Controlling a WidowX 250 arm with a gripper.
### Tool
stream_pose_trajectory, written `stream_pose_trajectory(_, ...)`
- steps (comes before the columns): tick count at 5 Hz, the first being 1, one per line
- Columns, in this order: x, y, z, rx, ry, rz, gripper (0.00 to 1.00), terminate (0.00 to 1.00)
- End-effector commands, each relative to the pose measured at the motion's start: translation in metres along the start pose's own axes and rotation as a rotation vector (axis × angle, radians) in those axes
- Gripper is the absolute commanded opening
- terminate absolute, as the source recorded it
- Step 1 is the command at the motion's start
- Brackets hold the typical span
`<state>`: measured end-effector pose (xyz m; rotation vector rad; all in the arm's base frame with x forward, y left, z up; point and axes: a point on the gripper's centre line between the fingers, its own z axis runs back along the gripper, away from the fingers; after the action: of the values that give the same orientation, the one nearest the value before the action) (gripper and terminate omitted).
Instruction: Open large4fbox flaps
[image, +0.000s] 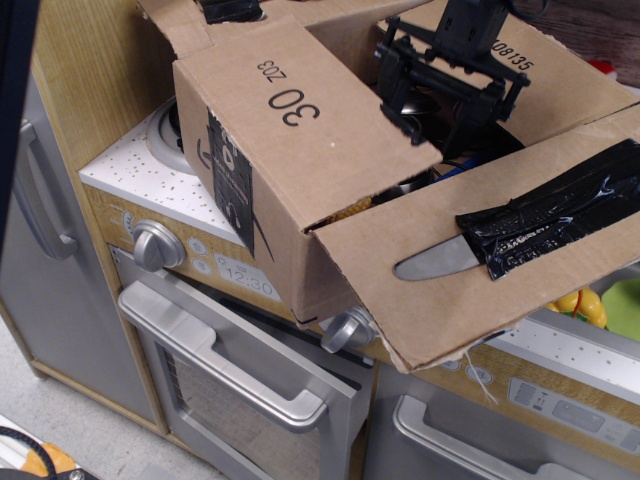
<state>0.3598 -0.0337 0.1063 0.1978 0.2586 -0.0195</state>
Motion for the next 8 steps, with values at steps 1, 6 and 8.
stream_pose_trajectory(1,-0.022,0.026,0.037,0.112,0.024,0.001,1.0,0.0)
stream_pose_trajectory(6,-0.111,0.072,0.017,0.15,-0.075,0.126,1.0,0.0)
stream_pose_trajectory(8,-0.117,0.084,-0.018,-0.009,-0.215,0.188,1.0,0.0)
